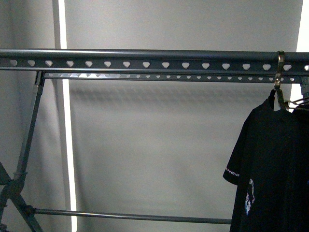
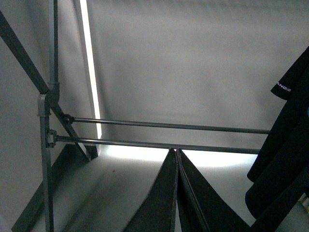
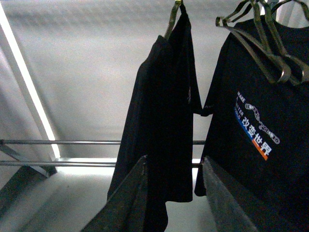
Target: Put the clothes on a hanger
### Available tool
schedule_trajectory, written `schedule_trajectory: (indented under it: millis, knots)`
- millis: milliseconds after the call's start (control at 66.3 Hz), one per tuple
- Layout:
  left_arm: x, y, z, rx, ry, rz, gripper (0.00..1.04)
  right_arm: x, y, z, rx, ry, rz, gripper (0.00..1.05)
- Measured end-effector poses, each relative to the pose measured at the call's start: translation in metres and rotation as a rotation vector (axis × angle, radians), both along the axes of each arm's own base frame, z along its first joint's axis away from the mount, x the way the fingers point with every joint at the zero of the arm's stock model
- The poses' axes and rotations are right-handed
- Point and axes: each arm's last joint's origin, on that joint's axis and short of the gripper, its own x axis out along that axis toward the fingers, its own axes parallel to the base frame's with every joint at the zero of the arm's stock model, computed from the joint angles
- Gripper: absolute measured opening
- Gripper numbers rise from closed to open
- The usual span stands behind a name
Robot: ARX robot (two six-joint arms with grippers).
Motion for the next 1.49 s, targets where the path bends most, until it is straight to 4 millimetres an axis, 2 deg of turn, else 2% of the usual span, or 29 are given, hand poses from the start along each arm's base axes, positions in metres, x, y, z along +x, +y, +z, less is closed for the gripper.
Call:
schedule_trajectory:
  millis: [181, 558, 679, 905, 1011, 1493]
  knots:
    - [-0.005, 0.000, 0.000, 0.000, -0.004, -0.001, 0.04, -0.005, 0.011, -0.015, -0.008, -0.012, 0.015, 0.02]
    - [-0.012, 0.000, 0.000, 0.000, -0.003, -0.001, 0.04, -0.012, 0.011, -0.038, -0.011, -0.012, 0.008, 0.02]
    - [-0.022, 0.000, -0.003, 0.000, 0.006, -0.003, 0.04, -0.018, 0.011, -0.043, -0.011, 0.007, 0.008, 0.02]
    - [-0.022, 0.000, -0.003, 0.000, 0.004, -0.001, 0.04, -0.024, 0.011, -0.048, -0.011, -0.014, 0.009, 0.02]
    - [-0.023, 0.000, -0.003, 0.000, 0.004, -0.001, 0.04, -0.024, 0.011, -0.059, -0.011, -0.011, 0.009, 0.02]
    - [-0.023, 0.000, -0.003, -0.001, 0.003, -0.001, 0.05, -0.024, 0.011, -0.060, -0.012, -0.010, 0.009, 0.04]
